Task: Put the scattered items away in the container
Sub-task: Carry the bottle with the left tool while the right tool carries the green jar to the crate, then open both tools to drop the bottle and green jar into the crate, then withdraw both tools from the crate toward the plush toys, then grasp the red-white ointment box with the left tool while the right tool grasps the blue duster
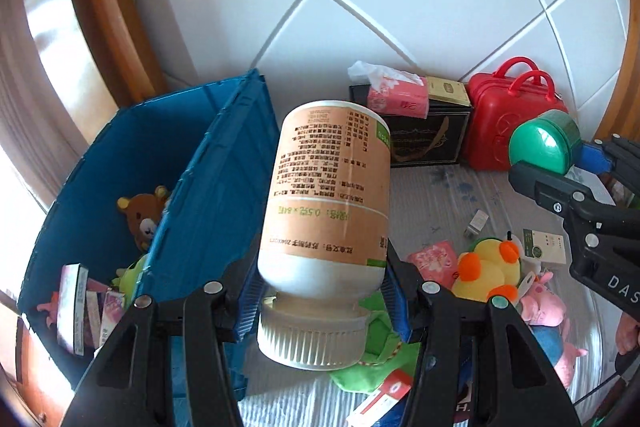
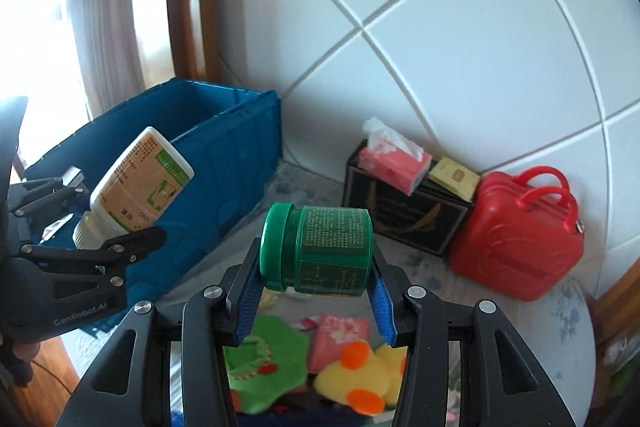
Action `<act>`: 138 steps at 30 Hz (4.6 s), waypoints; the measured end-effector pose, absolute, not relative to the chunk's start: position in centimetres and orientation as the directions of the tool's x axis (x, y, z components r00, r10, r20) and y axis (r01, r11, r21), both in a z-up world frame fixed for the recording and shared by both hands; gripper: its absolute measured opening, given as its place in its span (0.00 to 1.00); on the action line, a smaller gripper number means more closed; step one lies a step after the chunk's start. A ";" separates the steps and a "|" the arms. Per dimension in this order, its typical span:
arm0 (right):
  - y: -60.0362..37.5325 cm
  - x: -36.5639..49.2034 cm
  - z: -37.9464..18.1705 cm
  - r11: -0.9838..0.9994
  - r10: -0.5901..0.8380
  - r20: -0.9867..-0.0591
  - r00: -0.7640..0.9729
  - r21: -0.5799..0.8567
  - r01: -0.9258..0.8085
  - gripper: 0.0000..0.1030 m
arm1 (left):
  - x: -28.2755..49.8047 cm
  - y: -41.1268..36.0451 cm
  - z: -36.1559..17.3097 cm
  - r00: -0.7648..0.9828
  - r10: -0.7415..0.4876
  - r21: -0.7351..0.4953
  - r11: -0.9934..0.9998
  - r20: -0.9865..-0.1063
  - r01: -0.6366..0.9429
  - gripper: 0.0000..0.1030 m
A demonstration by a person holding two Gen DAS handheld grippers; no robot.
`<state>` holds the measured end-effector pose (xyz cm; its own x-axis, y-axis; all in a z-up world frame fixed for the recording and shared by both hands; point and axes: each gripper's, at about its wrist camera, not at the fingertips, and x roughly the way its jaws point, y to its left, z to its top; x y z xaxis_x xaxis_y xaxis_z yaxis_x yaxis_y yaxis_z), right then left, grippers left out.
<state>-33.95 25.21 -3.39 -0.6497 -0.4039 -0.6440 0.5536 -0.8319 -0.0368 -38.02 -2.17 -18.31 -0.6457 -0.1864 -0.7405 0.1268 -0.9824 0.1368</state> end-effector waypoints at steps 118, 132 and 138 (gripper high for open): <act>33.8 -13.9 -15.0 -0.983 -0.174 -0.778 -0.603 0.173 0.061 1.00 | -18.0 12.1 -14.0 -0.645 0.182 0.027 -0.953 -0.743 -0.300 0.92; 42.5 -14.6 -22.9 -0.970 -0.152 -0.857 -0.492 0.224 -0.090 1.00 | -20.2 11.6 -22.0 -0.615 0.006 0.097 -0.986 -0.788 -0.133 0.92; 40.6 -15.3 -26.5 -0.954 -0.205 -0.872 -0.444 0.280 -0.110 1.00 | -21.4 10.0 -26.9 -0.536 0.004 0.090 -0.985 -0.844 -0.149 0.92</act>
<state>-15.32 40.57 -26.49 -0.4442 -0.2051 -0.8722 -0.1095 -0.9537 0.2800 -21.37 10.02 -26.90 -0.5357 0.0039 -0.8444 -0.1489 -0.9848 0.0899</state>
